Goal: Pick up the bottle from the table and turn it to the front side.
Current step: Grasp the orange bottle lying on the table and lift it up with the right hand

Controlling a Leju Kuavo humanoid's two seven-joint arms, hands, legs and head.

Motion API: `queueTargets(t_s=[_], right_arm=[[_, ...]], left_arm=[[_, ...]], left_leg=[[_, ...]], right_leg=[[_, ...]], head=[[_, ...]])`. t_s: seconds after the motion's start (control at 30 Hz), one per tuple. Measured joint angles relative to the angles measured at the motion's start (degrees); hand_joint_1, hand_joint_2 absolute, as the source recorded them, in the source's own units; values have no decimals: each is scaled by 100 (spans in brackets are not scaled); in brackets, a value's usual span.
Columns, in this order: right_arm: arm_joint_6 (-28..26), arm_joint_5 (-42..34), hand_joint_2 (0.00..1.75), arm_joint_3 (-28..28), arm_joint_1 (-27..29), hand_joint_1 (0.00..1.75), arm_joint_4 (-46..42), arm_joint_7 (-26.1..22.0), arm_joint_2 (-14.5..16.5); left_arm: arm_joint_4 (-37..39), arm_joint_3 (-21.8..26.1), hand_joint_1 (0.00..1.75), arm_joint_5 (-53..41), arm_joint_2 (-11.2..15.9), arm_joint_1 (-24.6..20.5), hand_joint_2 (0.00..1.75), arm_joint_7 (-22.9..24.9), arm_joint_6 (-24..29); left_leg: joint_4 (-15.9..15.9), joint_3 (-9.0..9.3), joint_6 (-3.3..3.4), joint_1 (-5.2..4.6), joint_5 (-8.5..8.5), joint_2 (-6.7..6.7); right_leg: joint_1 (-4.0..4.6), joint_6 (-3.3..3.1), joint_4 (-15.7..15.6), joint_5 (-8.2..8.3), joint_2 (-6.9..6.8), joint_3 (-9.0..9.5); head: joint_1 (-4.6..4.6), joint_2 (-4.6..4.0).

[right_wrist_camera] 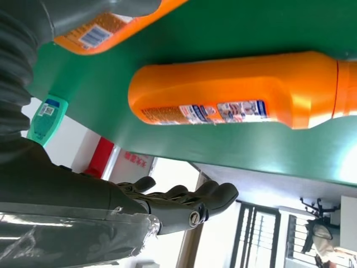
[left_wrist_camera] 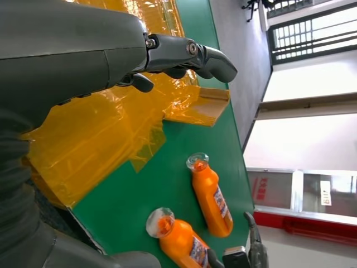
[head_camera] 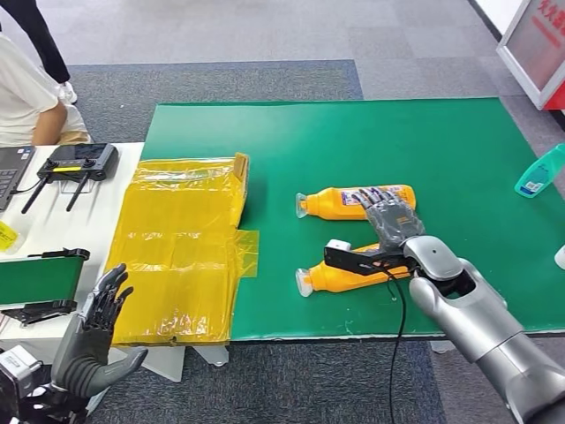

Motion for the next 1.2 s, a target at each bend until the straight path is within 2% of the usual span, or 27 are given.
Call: queueTargets(t_s=[0.2, 0.33, 0.4, 0.5, 0.67, 0.87, 1.2], right_arm=[[115, -201, 175, 9, -171, 0, -198, 45, -128], [651, -814, 175, 25, -307, 0, -419, 20, -393], [1112, -1370, 175, 102, -457, 0, -532, 11, -703], [1854, -2429, 175, 359, -850, 0, -687, 64, -1350], [2448, -3360, 175, 1039, -1587, 0, -897, 321, -2196], [2491, -3789, 175, 1710, -2015, 0, -1027, 515, -2636], [2007, -3799, 175, 2487, -2044, 0, -945, 555, -2680]], left_arm=[[-1, -1, 0, -1, 1, 26, 175, -15, -1], [-4, 5, 0, -1, 1, 54, 175, -55, -37], [-4, 31, 0, 7, 1, 68, 175, -93, -75], [-3, 103, 0, 34, 1, 95, 175, -169, -140], [-2, 163, 0, 38, 3, 93, 175, -244, -173], [0, 181, 0, 57, 5, 79, 175, -267, -156], [4, 171, 0, 141, 48, 12, 175, -254, -136]], left_leg=[[0, 0, 0, 0, 0, 0], [2, -2, 1, -2, 0, -1], [4, -6, 6, -6, 3, -4], [4, -15, 14, -15, 7, -10], [4, -15, 16, -22, 7, -10], [4, -13, 17, -22, 9, -9], [4, -14, 18, -21, 9, -9]], right_leg=[[0, 1, 0, 0, 0, 0], [-3, 4, -1, 2, -1, -1], [-7, 7, -1, 4, -6, -1], [-14, 14, -1, 8, -12, -5], [-21, 18, -1, 11, -10, -8], [-21, 18, -1, 11, -9, -8], [-21, 19, -1, 11, -10, -7]], head=[[1, 0], [0, 0], [0, 0], [2, 0], [1, 0], [1, 0], [1, 0]])
